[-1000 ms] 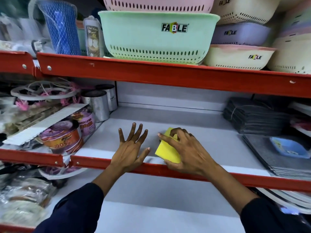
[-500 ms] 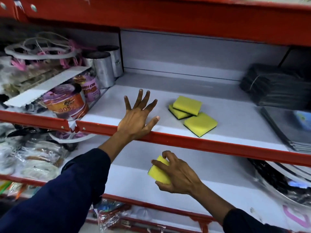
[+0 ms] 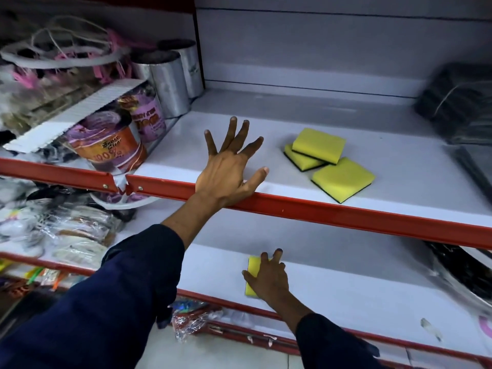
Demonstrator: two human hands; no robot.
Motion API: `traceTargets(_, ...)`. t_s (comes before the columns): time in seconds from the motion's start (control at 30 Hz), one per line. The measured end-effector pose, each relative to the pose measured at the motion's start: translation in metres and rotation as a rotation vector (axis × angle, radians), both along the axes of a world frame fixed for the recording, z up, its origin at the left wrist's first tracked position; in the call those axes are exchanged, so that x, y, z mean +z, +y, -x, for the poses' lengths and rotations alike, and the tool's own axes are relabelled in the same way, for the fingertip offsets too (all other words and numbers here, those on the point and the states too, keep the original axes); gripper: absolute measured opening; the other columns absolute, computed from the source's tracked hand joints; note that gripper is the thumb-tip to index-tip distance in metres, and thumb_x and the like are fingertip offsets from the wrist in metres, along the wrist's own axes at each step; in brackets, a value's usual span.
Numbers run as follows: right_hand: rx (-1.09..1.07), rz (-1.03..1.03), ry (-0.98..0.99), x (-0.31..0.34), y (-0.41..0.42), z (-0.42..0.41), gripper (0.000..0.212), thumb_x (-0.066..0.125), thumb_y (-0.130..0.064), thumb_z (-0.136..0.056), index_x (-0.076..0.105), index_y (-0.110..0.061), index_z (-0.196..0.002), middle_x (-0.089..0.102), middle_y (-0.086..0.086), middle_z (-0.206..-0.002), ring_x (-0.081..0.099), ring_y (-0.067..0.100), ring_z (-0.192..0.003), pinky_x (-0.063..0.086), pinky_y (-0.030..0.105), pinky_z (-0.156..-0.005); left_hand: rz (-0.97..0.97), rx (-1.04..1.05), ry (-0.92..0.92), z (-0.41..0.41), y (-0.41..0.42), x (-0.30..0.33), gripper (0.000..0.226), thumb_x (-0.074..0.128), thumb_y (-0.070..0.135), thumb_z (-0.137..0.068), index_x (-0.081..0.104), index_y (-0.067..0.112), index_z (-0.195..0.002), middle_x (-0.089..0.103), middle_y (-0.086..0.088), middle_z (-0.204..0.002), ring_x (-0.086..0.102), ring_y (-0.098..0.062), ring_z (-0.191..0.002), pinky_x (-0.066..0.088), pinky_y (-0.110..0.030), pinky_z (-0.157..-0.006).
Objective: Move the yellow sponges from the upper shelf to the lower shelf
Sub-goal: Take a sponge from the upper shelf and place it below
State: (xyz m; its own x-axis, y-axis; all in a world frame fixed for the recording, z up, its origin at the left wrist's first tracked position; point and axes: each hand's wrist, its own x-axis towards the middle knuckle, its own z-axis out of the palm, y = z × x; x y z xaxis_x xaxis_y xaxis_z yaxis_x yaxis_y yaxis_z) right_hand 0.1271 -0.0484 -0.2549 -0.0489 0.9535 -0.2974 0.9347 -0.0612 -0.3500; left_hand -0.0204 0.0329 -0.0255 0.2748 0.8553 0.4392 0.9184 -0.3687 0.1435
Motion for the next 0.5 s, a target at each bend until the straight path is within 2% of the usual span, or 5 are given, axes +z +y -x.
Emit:
traceTargets(0.23,0.058,-0.002,-0.086,0.0,-0.004,-0.003,0.083,0.05,-0.07,-0.084,0.03,-0.017,-0.145,0.009,0.016,-0.158,0.034,0.04,-0.133,0.047,0.047,-0.097,0.004,0.015,0.01,0.001,0.001,0.0,0.076,0.027,0.068,-0.089,0.03,0.027,-0.153,0.0,-0.005,-0.169,-0.016,-0.025,-0.155,-0.009,-0.072,-0.117)
traceTargets(0.3,0.133,-0.111,-0.081,0.012,-0.005,-0.006,0.077,0.046,-0.067,-0.087,0.031,-0.019,-0.145,0.017,0.013,-0.159,0.035,0.037,-0.136,0.041,0.05,-0.104,0.014,0.021,0.008,0.0,0.0,0.0,0.076,0.027,0.068,-0.088,0.03,0.028,-0.153,-0.001,-0.004,-0.169,-0.017,-0.025,-0.155,-0.008,-0.072,-0.117)
traceTargets(0.37,0.216,-0.252,-0.021,0.032,-0.007,-0.011,0.069,0.044,-0.063,-0.089,0.038,-0.02,-0.143,0.03,0.009,-0.157,0.042,0.032,-0.133,0.042,0.047,-0.104,0.024,0.026,0.004,0.0,-0.001,0.001,0.077,0.027,0.069,-0.088,0.029,0.029,-0.154,-0.002,-0.004,-0.169,-0.018,-0.025,-0.155,-0.008,-0.072,-0.117)
traceTargets(0.43,0.303,-0.392,0.065,0.059,-0.01,-0.017,0.057,0.046,-0.056,-0.091,0.047,-0.024,-0.138,0.045,0.002,-0.149,0.052,0.025,-0.127,0.049,0.043,-0.1,0.027,0.026,0.001,0.0,-0.003,0.002,0.077,0.026,0.069,-0.088,0.028,0.029,-0.154,-0.003,-0.004,-0.169,-0.018,-0.024,-0.154,-0.009,-0.072,-0.117)
traceTargets(0.5,0.384,-0.578,0.144,0.088,-0.013,-0.022,0.044,0.051,-0.048,-0.091,0.056,-0.026,-0.128,0.061,-0.004,-0.134,0.061,0.018,-0.114,0.057,0.038,-0.089,0.029,0.028,-0.006,0.0,-0.003,0.002,0.076,0.025,0.069,-0.088,0.028,0.03,-0.154,-0.004,-0.003,-0.169,-0.019,-0.024,-0.154,-0.009,-0.072,-0.117)
